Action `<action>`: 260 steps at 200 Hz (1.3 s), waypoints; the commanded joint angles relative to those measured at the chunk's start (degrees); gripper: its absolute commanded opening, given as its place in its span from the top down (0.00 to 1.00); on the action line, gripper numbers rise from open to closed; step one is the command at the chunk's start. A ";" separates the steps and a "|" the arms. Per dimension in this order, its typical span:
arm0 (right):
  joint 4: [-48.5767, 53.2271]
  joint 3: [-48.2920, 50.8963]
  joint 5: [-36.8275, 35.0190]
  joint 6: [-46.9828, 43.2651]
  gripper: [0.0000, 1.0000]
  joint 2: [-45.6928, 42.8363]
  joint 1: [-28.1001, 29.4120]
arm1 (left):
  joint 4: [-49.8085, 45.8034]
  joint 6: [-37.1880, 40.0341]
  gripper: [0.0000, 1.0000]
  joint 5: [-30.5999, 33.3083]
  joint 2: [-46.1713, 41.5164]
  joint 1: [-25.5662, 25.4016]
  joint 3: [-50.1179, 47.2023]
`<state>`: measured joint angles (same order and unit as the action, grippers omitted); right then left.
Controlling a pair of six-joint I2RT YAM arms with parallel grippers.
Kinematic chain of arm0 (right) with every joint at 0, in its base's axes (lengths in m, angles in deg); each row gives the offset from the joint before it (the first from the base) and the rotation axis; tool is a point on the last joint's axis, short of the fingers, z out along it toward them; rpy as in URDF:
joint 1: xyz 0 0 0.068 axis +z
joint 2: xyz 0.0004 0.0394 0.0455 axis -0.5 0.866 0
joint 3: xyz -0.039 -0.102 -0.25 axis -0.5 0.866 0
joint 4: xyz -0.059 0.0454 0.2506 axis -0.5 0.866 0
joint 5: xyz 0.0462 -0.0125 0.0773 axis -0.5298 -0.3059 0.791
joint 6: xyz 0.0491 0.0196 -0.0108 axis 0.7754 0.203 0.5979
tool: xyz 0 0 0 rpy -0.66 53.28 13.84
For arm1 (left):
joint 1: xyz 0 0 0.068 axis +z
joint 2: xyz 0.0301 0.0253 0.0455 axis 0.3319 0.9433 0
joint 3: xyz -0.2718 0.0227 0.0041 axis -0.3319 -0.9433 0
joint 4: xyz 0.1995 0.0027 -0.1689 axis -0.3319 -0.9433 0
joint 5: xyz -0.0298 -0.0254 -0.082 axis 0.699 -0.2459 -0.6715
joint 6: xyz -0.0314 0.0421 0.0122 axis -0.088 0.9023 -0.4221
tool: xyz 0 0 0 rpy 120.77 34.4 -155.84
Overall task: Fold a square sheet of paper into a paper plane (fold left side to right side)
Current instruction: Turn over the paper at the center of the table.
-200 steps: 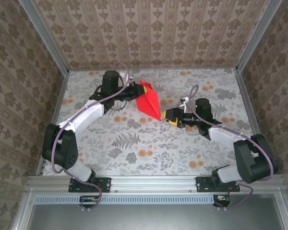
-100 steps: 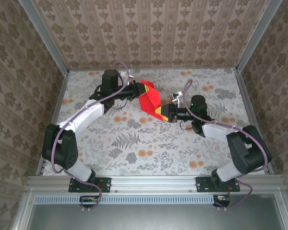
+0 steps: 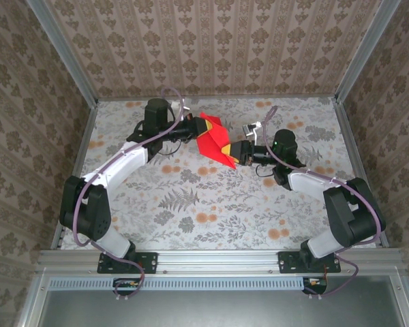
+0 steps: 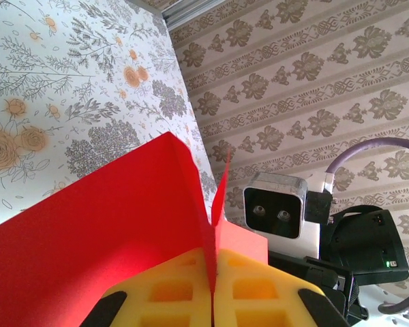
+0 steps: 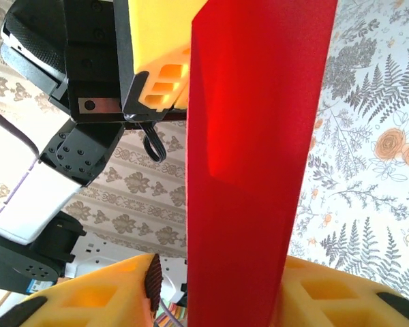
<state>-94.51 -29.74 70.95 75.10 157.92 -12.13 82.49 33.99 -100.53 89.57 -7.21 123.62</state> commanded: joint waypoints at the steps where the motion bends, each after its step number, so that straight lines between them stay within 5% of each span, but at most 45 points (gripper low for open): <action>1: -0.59 -1.44 -0.93 -0.21 0.61 0.14 -0.55 | 1.97 -0.72 0.93 -1.33 -1.00 0.03 -0.84; 32: 3.69 -1.53 -1.05 -2.72 0.75 -0.59 -0.70 | 1.33 0.32 0.84 -1.42 -1.69 0.08 -1.03; 58: 13.13 -2.02 -1.74 -8.82 0.83 -3.08 -0.66 | -4.24 4.65 0.64 0.31 -3.28 0.06 -0.70; 122: 60.59 -10.33 -12.47 -38.85 0.91 -11.34 0.11 | -21.77 15.56 0.42 10.62 -12.83 5.86 -3.57; 150: 78.21 -16.32 -30.08 -49.86 0.92 -12.66 4.61 | -28.55 19.36 0.40 17.85 -18.36 6.94 -4.17; 195: 94.87 -26.73 -70.46 -56.77 0.93 -7.41 18.95 | -29.69 19.53 0.36 25.88 -26.02 8.99 -8.00; 237: 105.89 -36.27 -101.14 -60.20 0.92 8.20 29.55 | -30.52 19.05 0.34 27.33 -28.46 10.77 -9.38; 260: 109.03 -39.41 -110.97 -60.94 0.92 16.45 32.86 | -30.71 18.97 0.35 27.26 -28.62 11.20 -9.54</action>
<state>4.80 -66.11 -19.25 17.09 167.98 17.90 52.70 51.71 -74.68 62.10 3.37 114.92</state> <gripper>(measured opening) 0.079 0.653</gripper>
